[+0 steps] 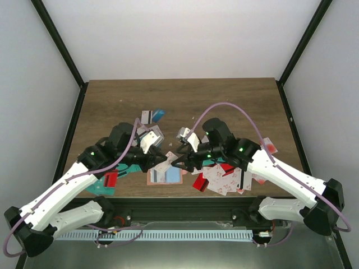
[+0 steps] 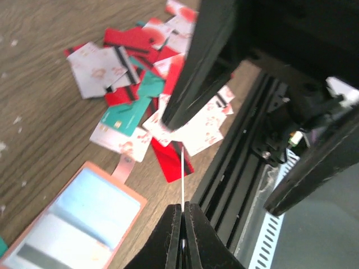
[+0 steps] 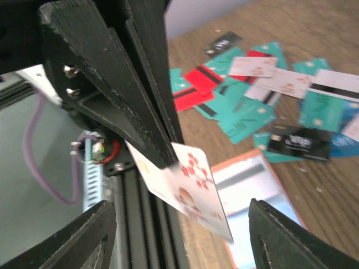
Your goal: Put the credit cards into the card holder
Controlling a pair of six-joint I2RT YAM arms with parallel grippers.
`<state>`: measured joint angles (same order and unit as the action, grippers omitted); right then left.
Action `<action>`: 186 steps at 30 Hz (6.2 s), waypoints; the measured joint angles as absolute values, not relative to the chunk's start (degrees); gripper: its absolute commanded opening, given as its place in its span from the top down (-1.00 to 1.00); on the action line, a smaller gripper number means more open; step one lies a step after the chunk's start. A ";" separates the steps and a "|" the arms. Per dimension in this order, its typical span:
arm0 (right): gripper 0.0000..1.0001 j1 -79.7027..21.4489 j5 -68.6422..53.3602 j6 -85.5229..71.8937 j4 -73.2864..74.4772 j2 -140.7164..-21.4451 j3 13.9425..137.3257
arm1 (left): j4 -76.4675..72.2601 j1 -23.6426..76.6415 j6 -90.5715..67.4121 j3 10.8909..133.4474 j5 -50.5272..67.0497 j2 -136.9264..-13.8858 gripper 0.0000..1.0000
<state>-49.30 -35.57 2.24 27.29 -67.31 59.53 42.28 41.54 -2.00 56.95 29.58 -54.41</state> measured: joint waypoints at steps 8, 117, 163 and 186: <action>-0.41 -49.30 -19.84 -12.08 20.12 -63.77 49.06 | 37.67 39.94 -18.04 48.62 24.12 -58.72 0.92; 0.63 -39.40 -43.97 -31.11 0.93 -98.83 39.62 | -2.50 32.18 -39.66 26.68 28.62 -80.07 0.92; 0.70 -38.96 -44.36 -36.25 -3.44 -98.72 37.54 | -5.61 41.17 -53.06 22.74 18.04 -77.10 0.39; -0.21 -38.81 -42.78 -34.30 -0.86 -92.86 39.79 | 17.87 41.25 -38.46 33.91 18.35 -73.08 0.77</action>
